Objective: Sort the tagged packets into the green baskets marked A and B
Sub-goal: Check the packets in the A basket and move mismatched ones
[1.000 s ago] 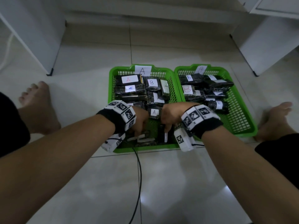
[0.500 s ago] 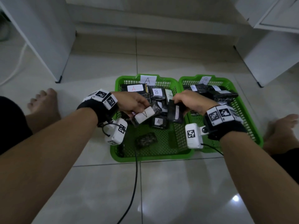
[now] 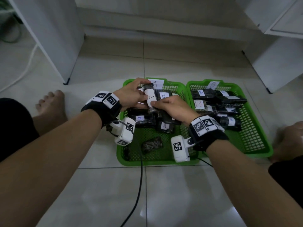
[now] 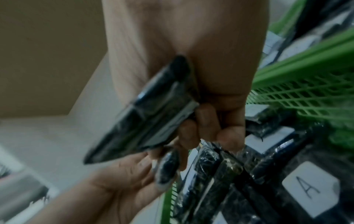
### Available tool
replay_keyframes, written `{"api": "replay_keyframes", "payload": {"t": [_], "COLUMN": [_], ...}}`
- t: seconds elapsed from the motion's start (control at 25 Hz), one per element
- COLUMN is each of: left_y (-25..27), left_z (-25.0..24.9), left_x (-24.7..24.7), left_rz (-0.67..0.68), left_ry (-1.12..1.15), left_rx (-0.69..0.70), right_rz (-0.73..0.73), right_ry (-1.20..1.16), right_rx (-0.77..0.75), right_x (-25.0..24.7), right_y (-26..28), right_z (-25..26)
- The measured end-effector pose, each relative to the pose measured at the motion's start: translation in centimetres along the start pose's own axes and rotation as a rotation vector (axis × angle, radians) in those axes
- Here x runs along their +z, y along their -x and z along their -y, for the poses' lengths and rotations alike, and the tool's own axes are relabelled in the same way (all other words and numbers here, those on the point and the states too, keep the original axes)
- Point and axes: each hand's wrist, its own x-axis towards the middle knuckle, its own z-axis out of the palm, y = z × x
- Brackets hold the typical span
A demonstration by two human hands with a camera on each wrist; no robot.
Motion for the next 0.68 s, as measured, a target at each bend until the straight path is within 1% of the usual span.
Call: {"api": "replay_keyframes", "payload": {"t": [0.04, 0.08, 0.12, 0.16, 0.2, 0.24, 0.28, 0.32, 0.36, 0.4, 0.44, 0.48, 0.56, 0.6, 0.68], "left_y": [0.1, 0.2, 0.3, 0.2, 0.3, 0.4, 0.4, 0.4, 0.4, 0.3, 0.2, 0.2, 0.2, 0.2, 0.2], "left_z": [0.0, 0.1, 0.0, 0.1, 0.2, 0.2, 0.1, 0.1, 0.2, 0.4, 0.7, 0.9, 1.5, 1.8, 2.4], "left_x": [-0.3, -0.8, -1.4, -2.1, -2.4, -2.3, -2.1, -1.5, -0.9, -0.5, -0.2, 0.0, 0.3, 0.4, 0.6], "left_rz": [-0.027, -0.051, -0.076, -0.094, -0.084, -0.029, 0.053, 0.126, 0.162, 0.165, 0.15, 0.126, 0.101, 0.101, 0.104], "left_ry": [-0.023, -0.131, -0.348, -0.62, -0.859, -1.019, -1.104, -1.173, -1.245, -1.311, -1.358, -1.394, -1.46, -1.506, -1.601], "left_rx": [-0.007, 0.011, 0.062, 0.142, 0.237, 0.311, 0.352, 0.361, 0.361, 0.372, 0.386, 0.372, 0.283, 0.233, 0.169], "right_rz": [-0.021, -0.016, 0.013, 0.068, 0.126, 0.177, 0.204, 0.221, 0.23, 0.23, 0.207, 0.171, 0.073, 0.038, -0.002], "right_ry": [-0.085, -0.133, -0.133, -0.096, -0.047, -0.011, 0.012, 0.013, 0.0, -0.01, -0.011, 0.015, 0.115, 0.129, 0.021], "right_rx": [0.036, 0.072, 0.099, 0.111, 0.116, 0.117, 0.114, 0.111, 0.109, 0.116, 0.129, 0.149, 0.22, 0.273, 0.37], "right_x": [0.0, -0.1, -0.4, -0.8, -1.0, -1.1, -1.2, -1.1, -1.0, -0.9, -0.9, -1.1, -2.0, -2.5, -3.2], "right_y": [-0.2, -0.3, -0.5, -0.4, -0.4, -0.4, -0.5, -0.6, -0.8, -0.8, -0.8, -0.8, -0.9, -1.1, -1.2], "right_z": [-0.3, -0.5, -0.6, -0.7, -0.7, -0.7, -0.7, -0.8, -1.0, -1.0, -1.1, -1.2, -1.6, -1.7, -2.0]}}
